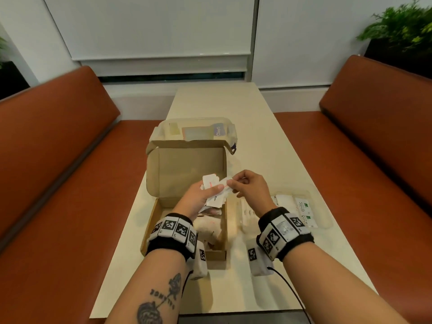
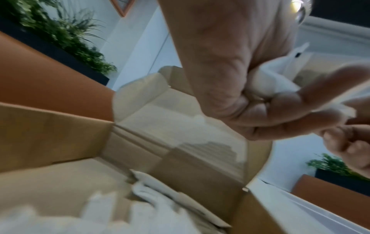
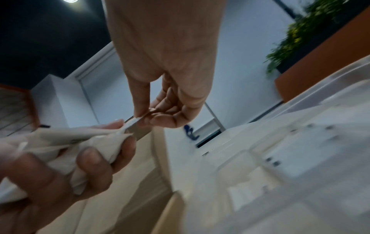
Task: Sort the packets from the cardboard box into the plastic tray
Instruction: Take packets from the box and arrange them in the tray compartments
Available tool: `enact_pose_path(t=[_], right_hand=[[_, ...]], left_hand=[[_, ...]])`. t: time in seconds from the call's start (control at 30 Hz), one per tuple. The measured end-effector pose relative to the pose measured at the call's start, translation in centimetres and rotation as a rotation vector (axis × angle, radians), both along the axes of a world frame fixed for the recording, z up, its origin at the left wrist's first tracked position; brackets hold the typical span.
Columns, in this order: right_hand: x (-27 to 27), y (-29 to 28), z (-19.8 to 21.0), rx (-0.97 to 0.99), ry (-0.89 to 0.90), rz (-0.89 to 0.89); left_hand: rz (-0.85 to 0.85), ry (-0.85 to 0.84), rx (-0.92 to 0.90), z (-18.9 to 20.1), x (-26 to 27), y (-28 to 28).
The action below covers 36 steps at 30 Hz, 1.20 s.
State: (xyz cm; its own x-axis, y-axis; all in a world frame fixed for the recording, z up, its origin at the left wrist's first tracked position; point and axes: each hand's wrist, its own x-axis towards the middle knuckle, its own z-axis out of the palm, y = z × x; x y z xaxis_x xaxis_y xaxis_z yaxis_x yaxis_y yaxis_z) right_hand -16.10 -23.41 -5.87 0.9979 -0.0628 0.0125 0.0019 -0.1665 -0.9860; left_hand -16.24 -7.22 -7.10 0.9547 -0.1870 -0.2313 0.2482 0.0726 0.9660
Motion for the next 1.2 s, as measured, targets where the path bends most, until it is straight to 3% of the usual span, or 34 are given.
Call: enact_pose_path(t=[0.17,0.53,0.73,0.97,1.2], right_hand=[[-0.8,-5.7,0.5,0.070,0.012,0.080],[-1.1,-15.5,-0.6,-0.105,0.053,0.018],[-0.8,-16.9,-1.7,-0.178,0.090,0.029],[-0.7,-17.7,-3.2,-0.364,0.156,-0.003],[-0.9,-16.8,-4.7,-0.591,0.185,0.080]], left_hand=[[-0.039,-0.022,0.028,0.2,0.2,-5.4],[-0.007,0.000,0.012,-1.2,0.5,-15.6],[0.006,0.011,0.035,-2.2,0.4,-17.1],[0.294,0.027,-0.038,-3.7,0.7,-16.4],[0.340,-0.001,-0.074,-4.3,0.5,-16.4]])
